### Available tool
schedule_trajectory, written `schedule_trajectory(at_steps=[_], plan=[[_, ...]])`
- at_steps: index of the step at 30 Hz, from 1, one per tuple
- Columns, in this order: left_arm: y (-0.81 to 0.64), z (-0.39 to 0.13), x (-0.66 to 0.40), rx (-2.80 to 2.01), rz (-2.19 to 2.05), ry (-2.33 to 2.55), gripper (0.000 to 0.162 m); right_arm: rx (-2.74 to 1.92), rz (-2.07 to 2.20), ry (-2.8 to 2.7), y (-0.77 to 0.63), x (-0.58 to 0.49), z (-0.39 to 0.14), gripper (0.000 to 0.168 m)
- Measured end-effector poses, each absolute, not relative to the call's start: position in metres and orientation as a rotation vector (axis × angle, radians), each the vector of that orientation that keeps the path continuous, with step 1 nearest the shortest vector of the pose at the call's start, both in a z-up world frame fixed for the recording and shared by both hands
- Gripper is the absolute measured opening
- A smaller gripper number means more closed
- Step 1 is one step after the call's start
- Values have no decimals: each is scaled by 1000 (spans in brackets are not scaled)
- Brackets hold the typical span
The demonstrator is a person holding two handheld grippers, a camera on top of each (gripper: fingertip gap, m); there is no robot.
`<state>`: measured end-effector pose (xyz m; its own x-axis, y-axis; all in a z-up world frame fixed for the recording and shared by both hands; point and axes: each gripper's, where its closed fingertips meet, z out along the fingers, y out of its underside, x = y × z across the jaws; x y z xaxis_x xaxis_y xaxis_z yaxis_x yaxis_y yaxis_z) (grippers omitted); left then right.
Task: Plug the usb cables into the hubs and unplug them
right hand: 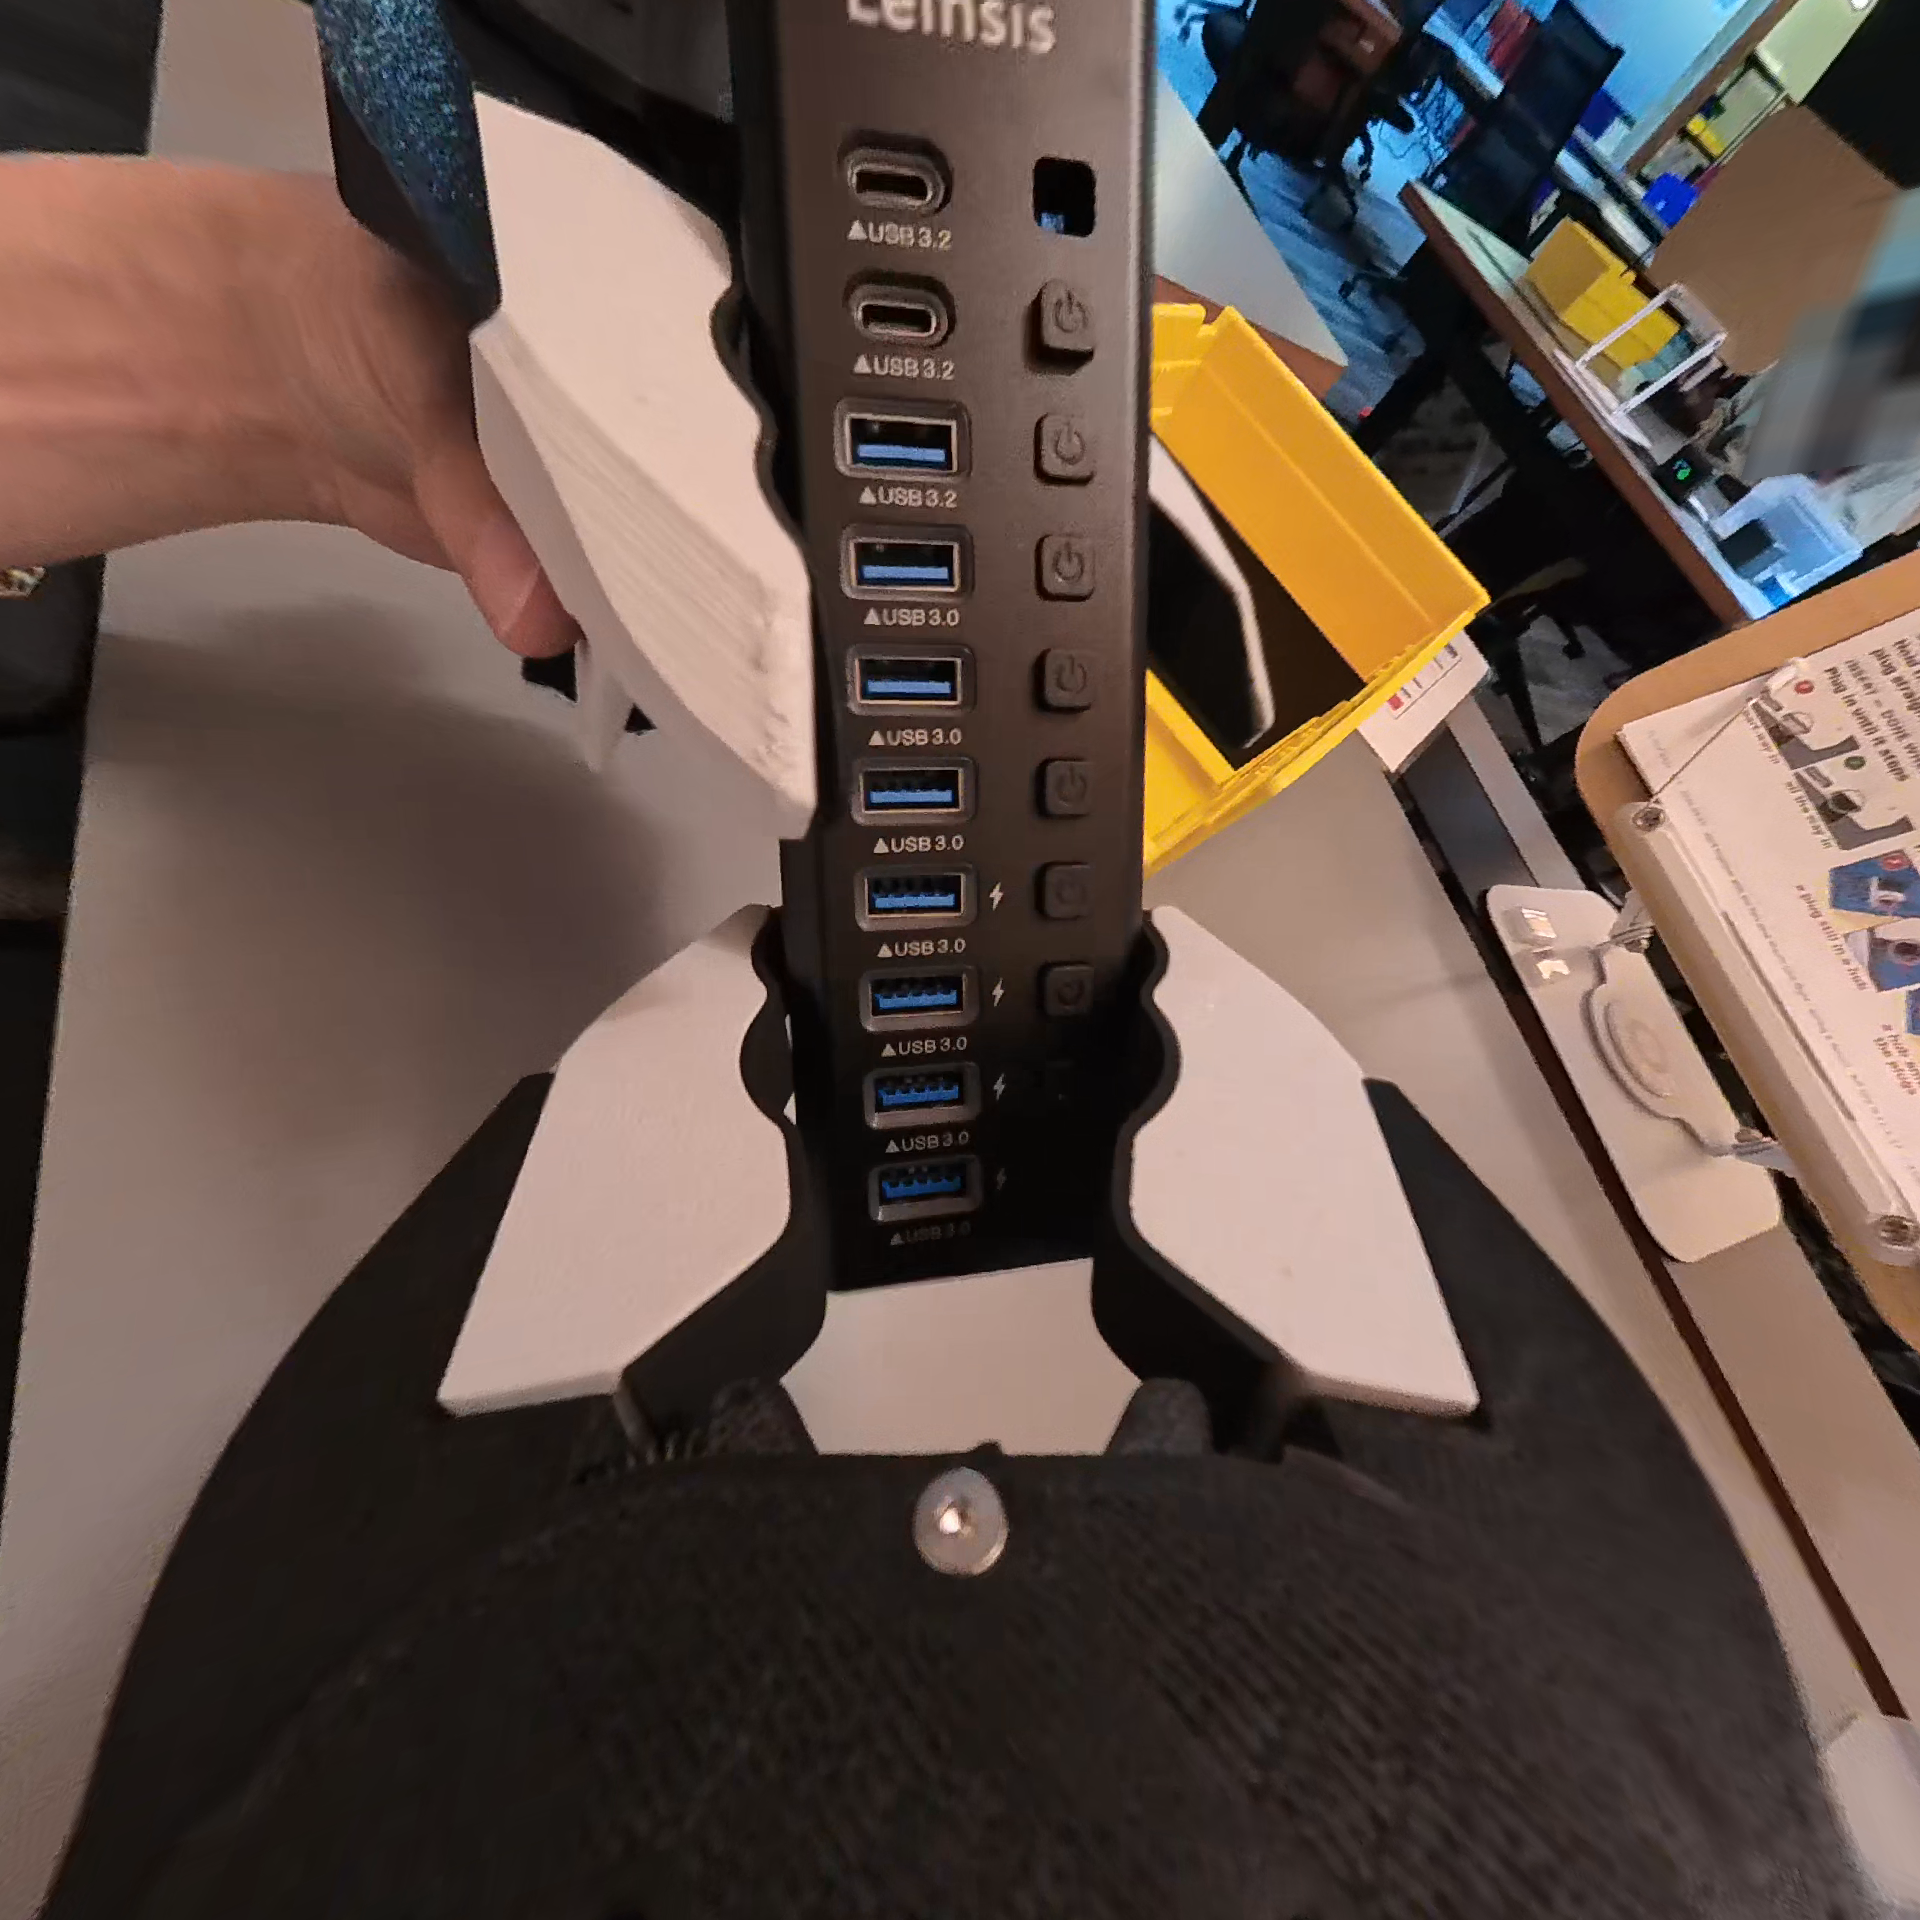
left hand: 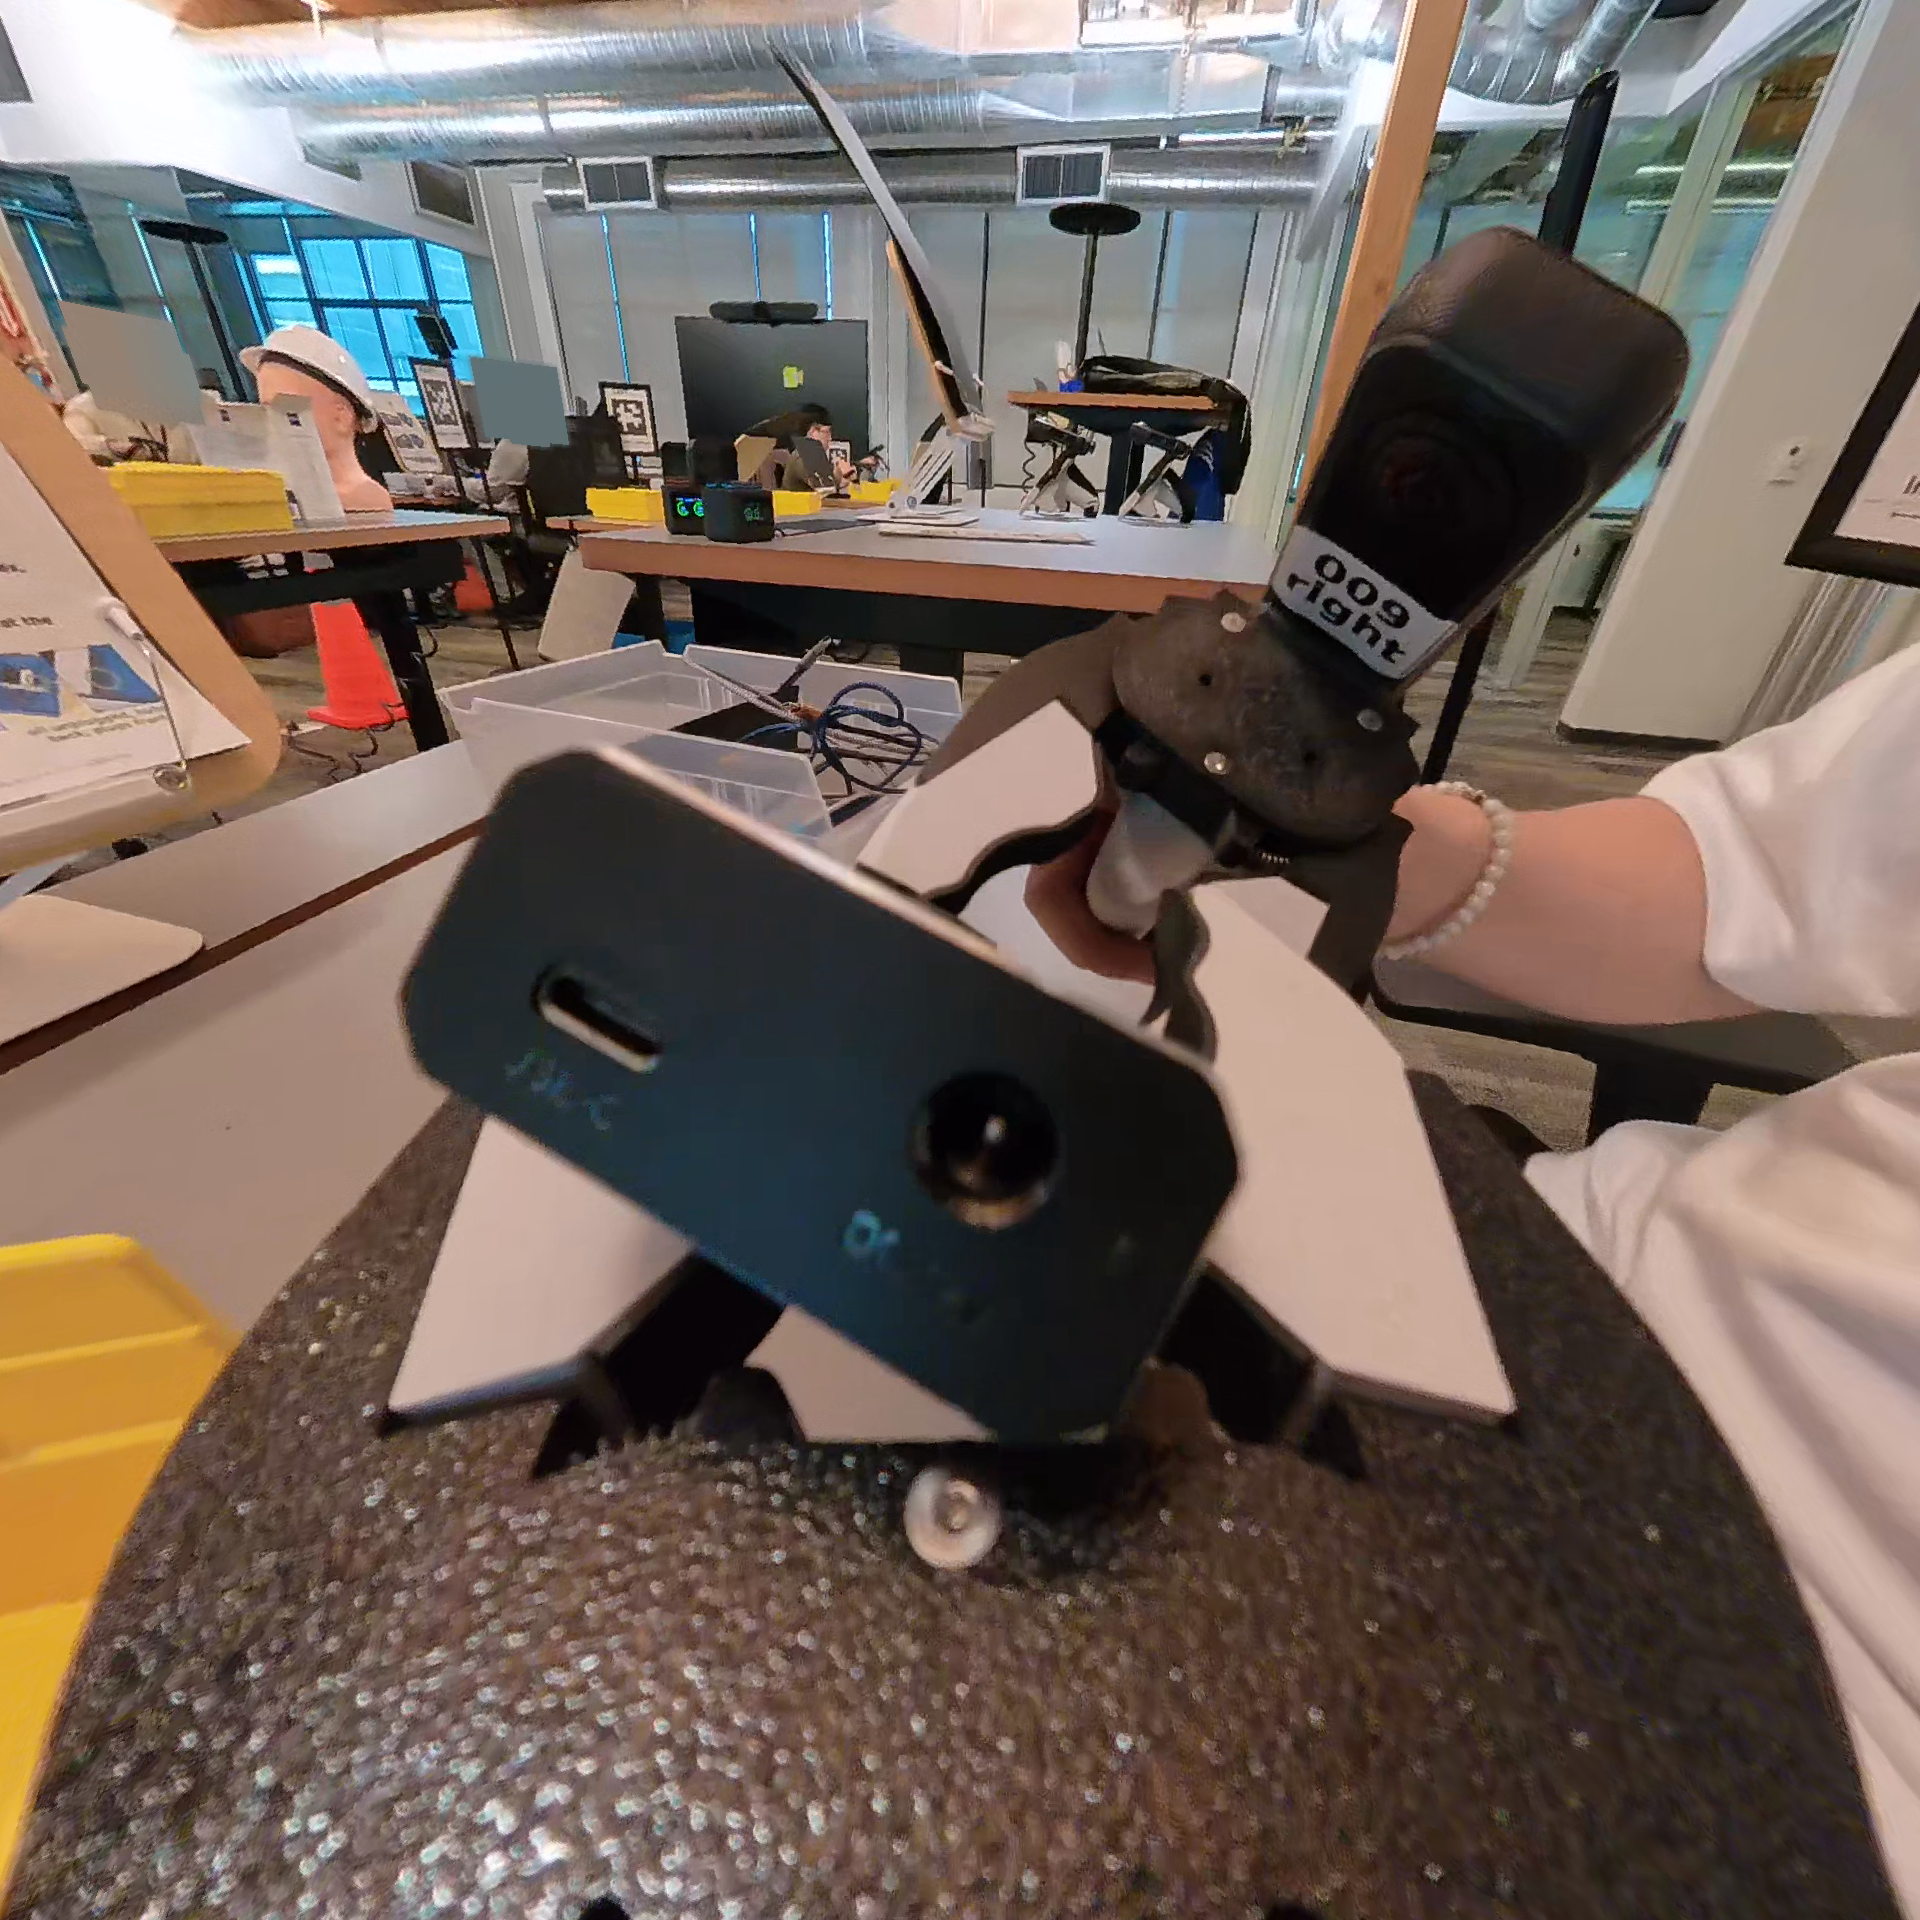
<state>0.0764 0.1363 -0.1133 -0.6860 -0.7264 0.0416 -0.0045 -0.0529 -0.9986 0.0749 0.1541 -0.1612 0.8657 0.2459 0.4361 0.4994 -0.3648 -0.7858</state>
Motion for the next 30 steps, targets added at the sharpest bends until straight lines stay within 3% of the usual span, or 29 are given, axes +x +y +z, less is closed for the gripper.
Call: schedule_trajectory(at_steps=[1, 7, 8, 18, 25, 27, 30], plan=[[135, -111, 77, -782, -1797, 1699, 76, -1966, -280, -539, 155, 74, -162, 63], [108, -98, 79, -749, -1847, 1696, 67, -1874, -94, -491, 175, 49, -164, 78], [106, -95, 79, -743, -1850, 1672, 44, -1871, -95, -482, 178, 48, -166, 80], [116, -94, 80, -807, -1832, 1649, 43, -1833, -13, -427, 179, 47, -168, 67], [153, -63, 67, -811, -1926, 1406, 56, -1845, 17, -376, 163, 67, -167, 63], [160, -65, 68, -843, -1889, 1393, 62, -1828, -30, -332, 156, 87, -156, 55], [158, -63, 66, -804, -1902, 1391, 57, -1780, -51, -230, 142, 123, -133, 44]])
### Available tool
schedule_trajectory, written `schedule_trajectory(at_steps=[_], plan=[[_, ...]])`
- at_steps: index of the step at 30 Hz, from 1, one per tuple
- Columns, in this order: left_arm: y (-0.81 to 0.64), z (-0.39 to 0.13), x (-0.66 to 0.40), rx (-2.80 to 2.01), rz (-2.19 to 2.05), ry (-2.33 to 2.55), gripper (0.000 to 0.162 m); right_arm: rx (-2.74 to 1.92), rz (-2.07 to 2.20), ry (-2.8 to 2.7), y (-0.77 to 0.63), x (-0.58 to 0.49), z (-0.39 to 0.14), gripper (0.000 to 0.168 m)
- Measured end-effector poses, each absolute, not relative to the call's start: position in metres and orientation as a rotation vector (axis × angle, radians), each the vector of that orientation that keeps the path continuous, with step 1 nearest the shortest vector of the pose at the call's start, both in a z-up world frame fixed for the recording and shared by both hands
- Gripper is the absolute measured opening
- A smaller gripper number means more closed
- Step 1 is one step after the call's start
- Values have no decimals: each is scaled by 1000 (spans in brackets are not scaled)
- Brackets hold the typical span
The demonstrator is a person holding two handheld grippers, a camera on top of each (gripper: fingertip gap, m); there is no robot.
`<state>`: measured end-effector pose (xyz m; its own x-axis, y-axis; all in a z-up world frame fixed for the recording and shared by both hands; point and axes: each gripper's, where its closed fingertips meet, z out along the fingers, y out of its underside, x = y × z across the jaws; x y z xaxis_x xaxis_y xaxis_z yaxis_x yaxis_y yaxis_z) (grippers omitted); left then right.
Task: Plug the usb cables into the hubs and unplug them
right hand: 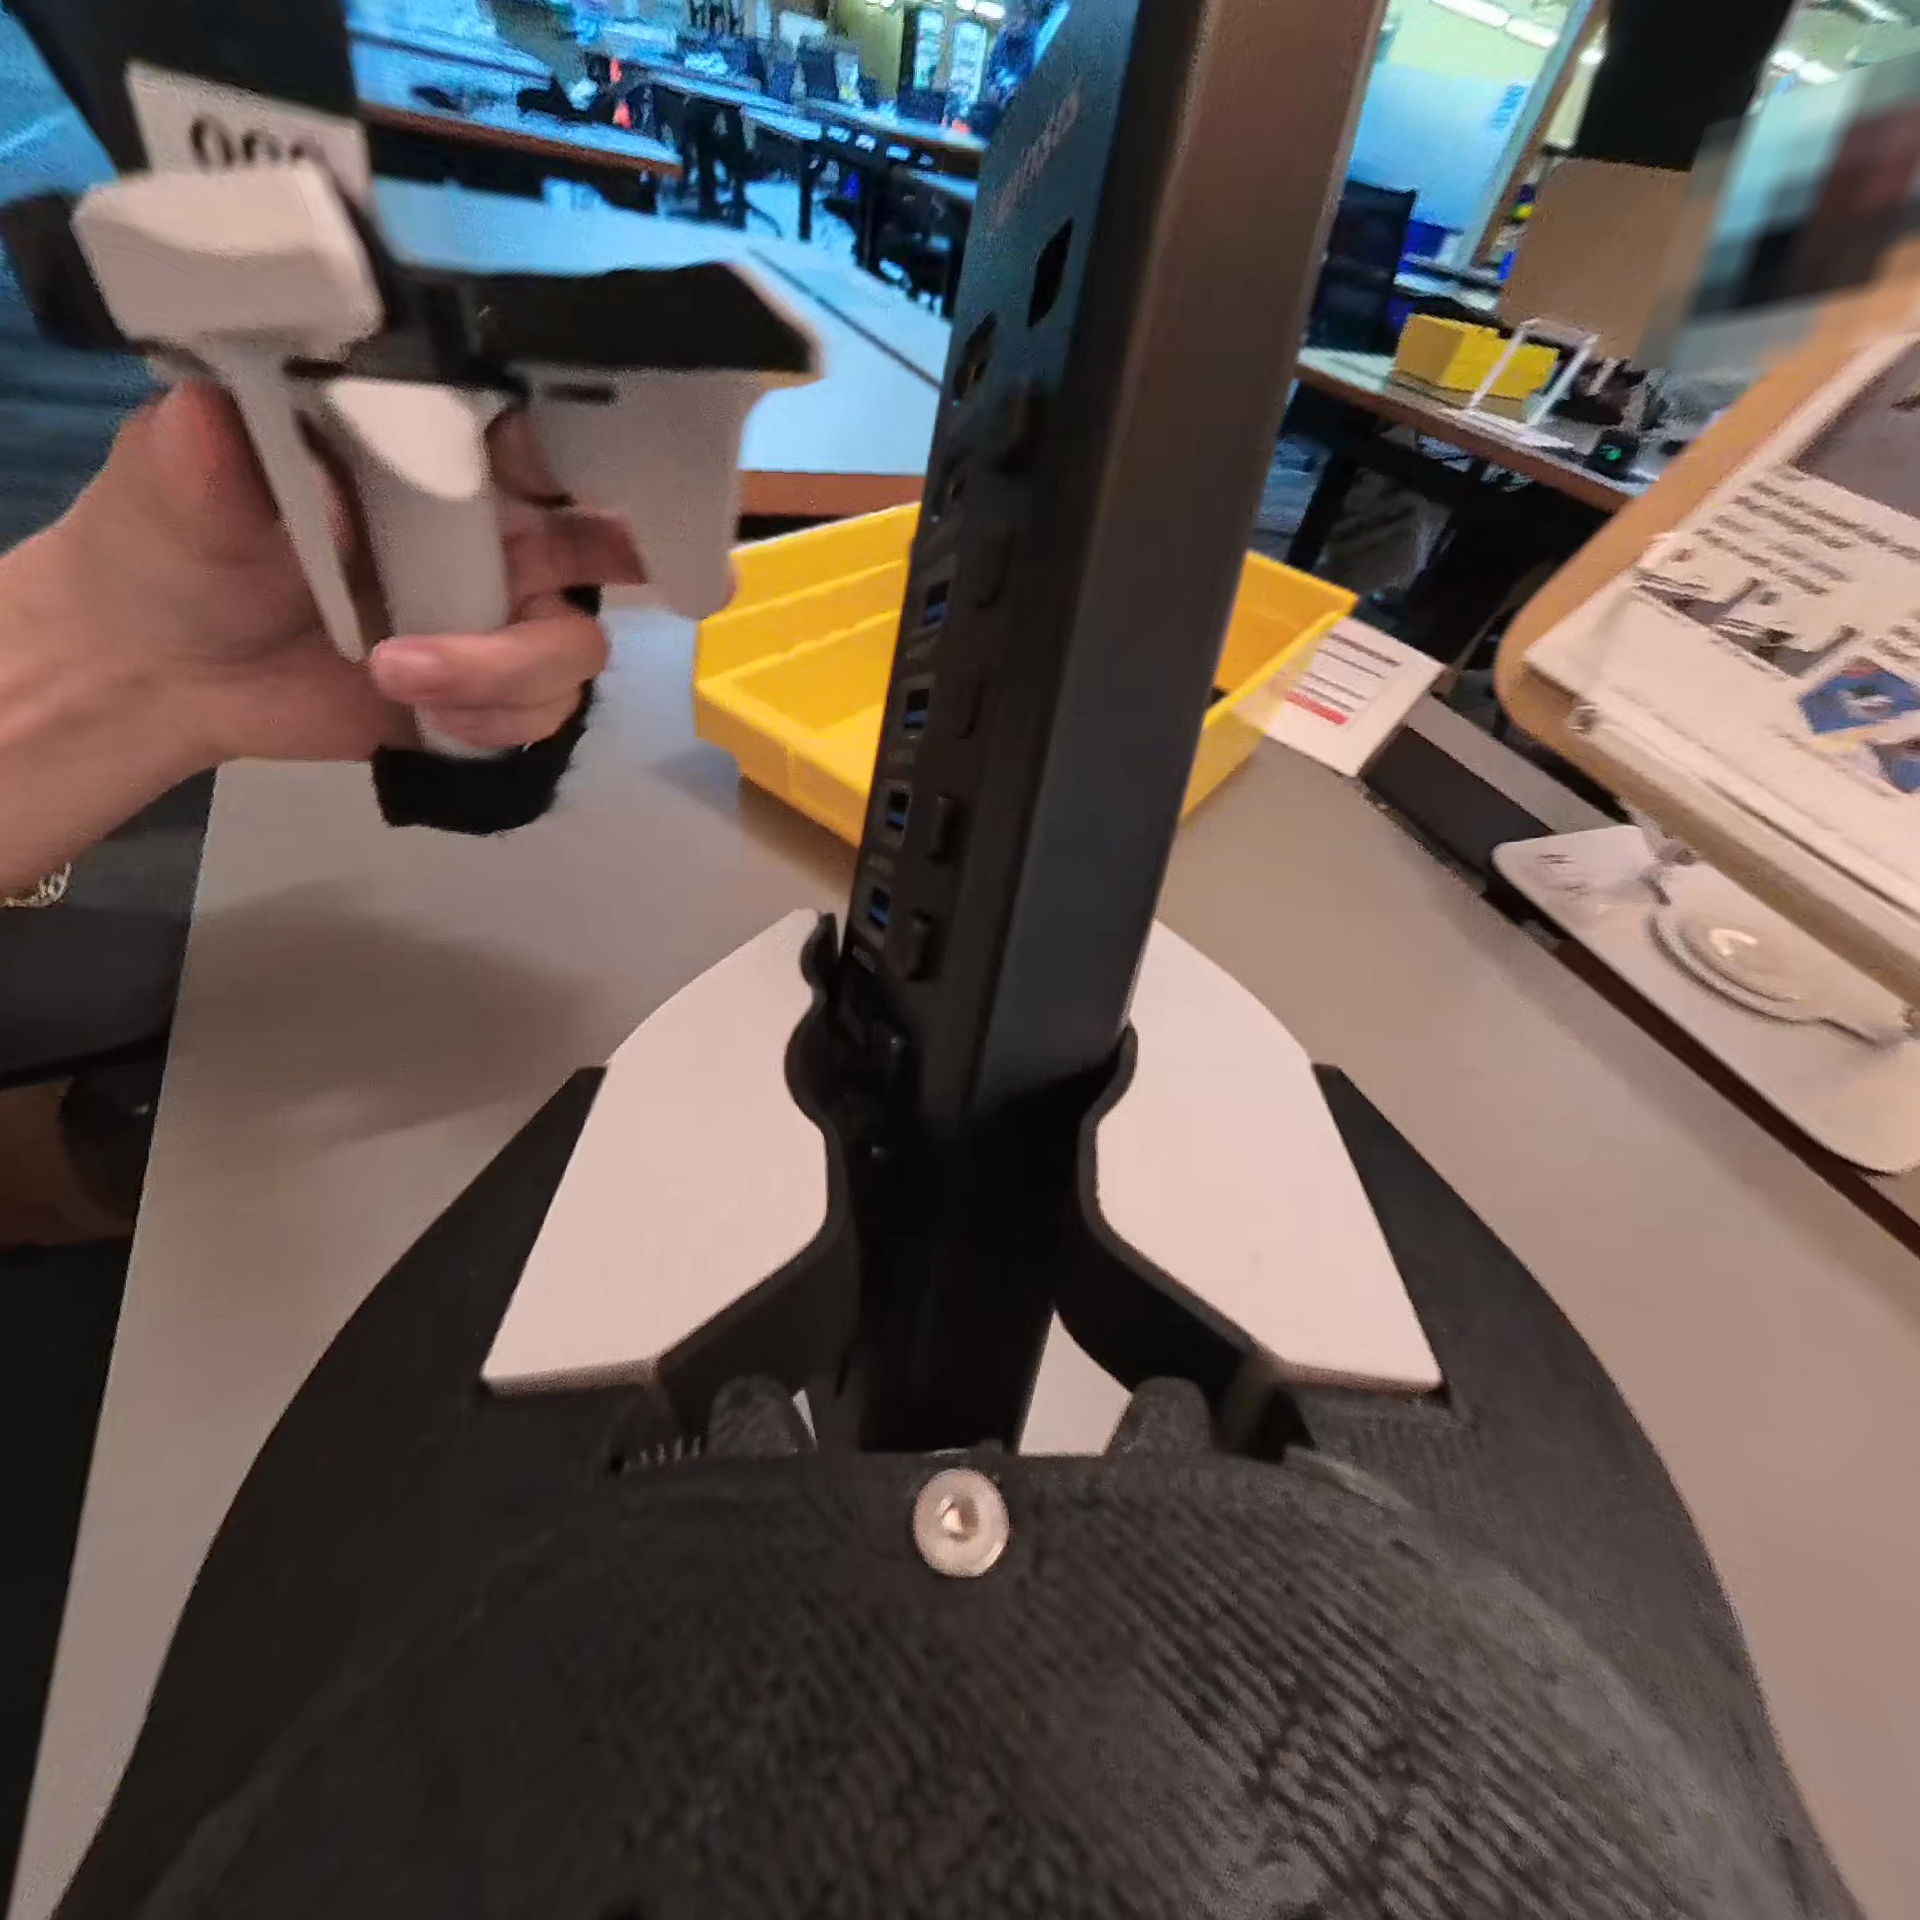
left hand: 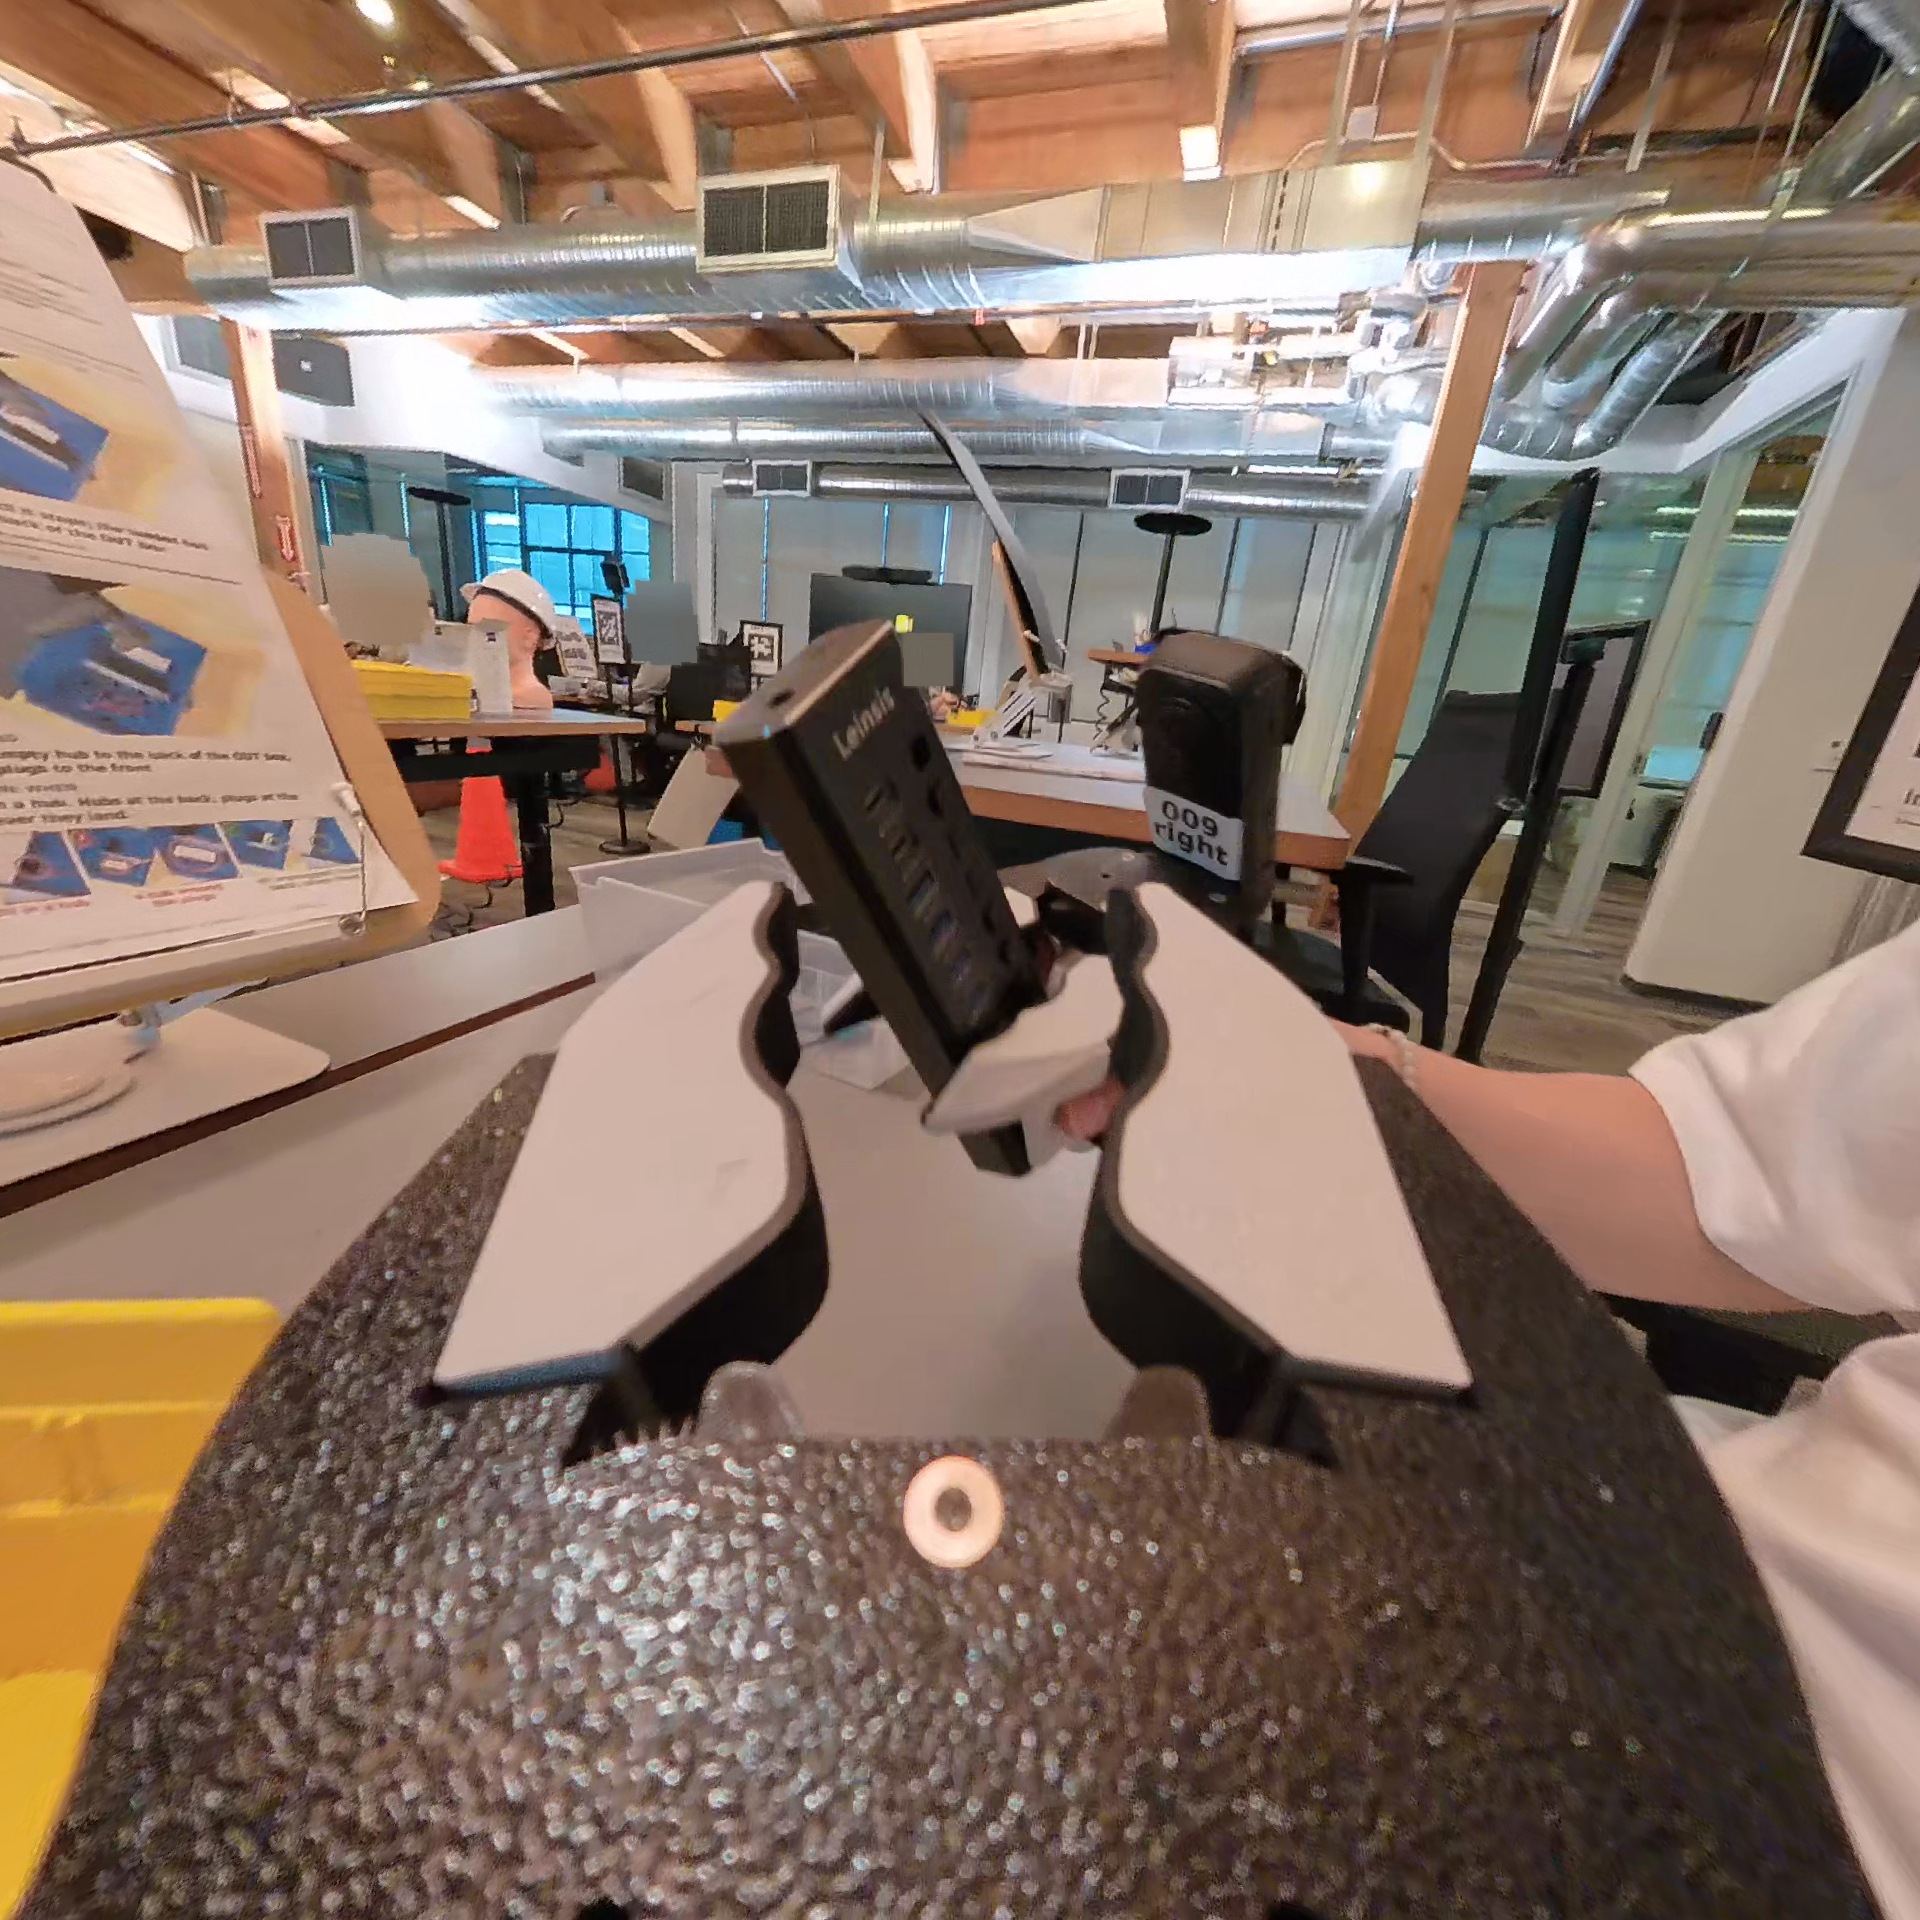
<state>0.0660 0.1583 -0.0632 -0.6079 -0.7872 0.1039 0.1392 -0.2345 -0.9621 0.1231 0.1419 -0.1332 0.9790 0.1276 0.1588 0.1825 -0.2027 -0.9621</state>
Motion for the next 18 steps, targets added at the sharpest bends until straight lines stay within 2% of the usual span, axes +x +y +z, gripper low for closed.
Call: schedule_trajectory(at_steps=[6, 11, 18], plan=[[153, -74, 70, -813, -1913, 1445, 54, -1786, -236, -143, 106, 190, -97, 43], [162, -74, 68, -829, -1954, 1410, 48, -1957, -636, 16, 60, 313, -68, 43], [170, -80, 69, -865, -1963, 1397, 44, -2485, -1057, 60, -12, 506, -106, 42]])
